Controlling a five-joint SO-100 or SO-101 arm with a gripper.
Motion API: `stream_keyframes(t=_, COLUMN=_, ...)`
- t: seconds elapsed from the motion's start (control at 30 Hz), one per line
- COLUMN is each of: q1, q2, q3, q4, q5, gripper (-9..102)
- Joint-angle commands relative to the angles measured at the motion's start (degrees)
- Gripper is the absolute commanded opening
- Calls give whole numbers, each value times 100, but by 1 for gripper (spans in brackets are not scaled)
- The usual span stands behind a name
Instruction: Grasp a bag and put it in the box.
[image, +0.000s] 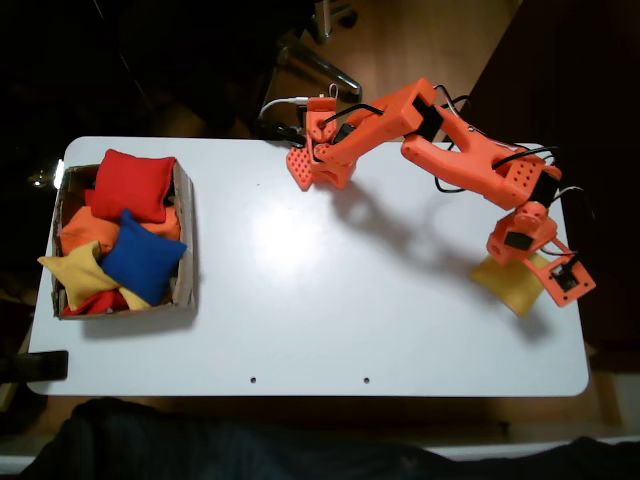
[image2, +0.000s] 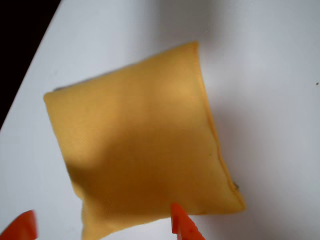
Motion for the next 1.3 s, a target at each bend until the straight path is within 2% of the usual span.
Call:
stream_keyframes(t=0.0, q1=0, q2=35, q3=-9, q4=-70, q5=-35, gripper=57)
stream_keyframes(t=0.23, q1=62, q2=-44, q3=0, q4=-105, q5=-193, gripper=67)
stream_keyframes(t=1.03, q1=475, q2=-26, q3=-79, q4=-387, q5=-1178, gripper=67)
stream_keyframes(t=1.27, q1=562, q2=105, q3=-79, q4=-501, q5=-1793, gripper=67)
